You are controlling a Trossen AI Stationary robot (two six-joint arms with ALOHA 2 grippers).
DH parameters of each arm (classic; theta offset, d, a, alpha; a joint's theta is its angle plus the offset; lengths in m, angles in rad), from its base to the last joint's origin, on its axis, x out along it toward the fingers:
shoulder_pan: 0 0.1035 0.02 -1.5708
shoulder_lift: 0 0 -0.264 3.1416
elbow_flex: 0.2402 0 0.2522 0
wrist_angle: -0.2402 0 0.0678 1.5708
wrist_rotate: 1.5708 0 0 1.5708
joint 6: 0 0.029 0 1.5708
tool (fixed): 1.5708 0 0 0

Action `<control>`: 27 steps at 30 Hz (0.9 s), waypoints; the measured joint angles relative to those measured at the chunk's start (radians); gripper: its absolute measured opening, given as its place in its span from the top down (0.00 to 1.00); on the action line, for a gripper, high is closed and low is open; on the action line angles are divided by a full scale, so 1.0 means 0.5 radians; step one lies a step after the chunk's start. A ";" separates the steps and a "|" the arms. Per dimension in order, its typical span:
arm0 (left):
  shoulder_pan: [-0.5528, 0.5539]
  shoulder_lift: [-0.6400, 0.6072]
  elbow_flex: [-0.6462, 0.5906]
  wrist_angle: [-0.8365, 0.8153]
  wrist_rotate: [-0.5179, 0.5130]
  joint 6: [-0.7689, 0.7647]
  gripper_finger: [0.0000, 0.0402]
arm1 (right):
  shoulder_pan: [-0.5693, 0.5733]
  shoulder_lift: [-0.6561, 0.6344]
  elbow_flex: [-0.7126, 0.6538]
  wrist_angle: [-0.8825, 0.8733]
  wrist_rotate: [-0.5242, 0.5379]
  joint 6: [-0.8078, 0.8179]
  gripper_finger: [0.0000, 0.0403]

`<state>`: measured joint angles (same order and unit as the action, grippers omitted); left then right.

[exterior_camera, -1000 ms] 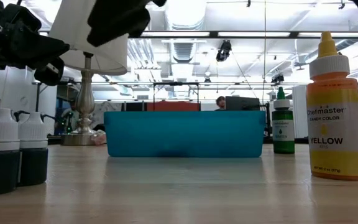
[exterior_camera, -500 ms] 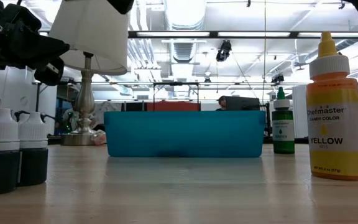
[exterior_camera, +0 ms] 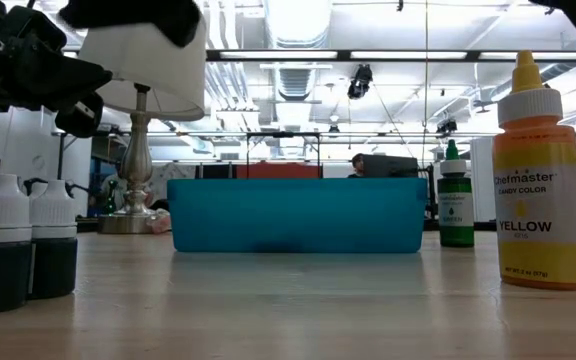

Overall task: Pick & Place food coloring
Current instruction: Put the small orange food coloring bottle into the blue bin

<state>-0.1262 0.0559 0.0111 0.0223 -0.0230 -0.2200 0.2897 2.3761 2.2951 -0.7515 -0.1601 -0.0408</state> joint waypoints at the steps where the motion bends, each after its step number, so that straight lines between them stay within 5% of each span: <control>1: 0.000 0.000 0.000 0.000 0.000 0.000 1.00 | 0.001 0.021 0.009 0.014 -0.012 -0.020 0.63; 27: 0.000 0.002 -0.001 0.000 0.000 -0.001 1.00 | -0.007 0.179 -0.086 0.113 -0.117 -0.669 0.63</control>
<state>-0.1264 0.0566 0.0109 0.0223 -0.0231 -0.2203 0.2864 2.4657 2.2522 -0.6950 -0.2184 -0.3752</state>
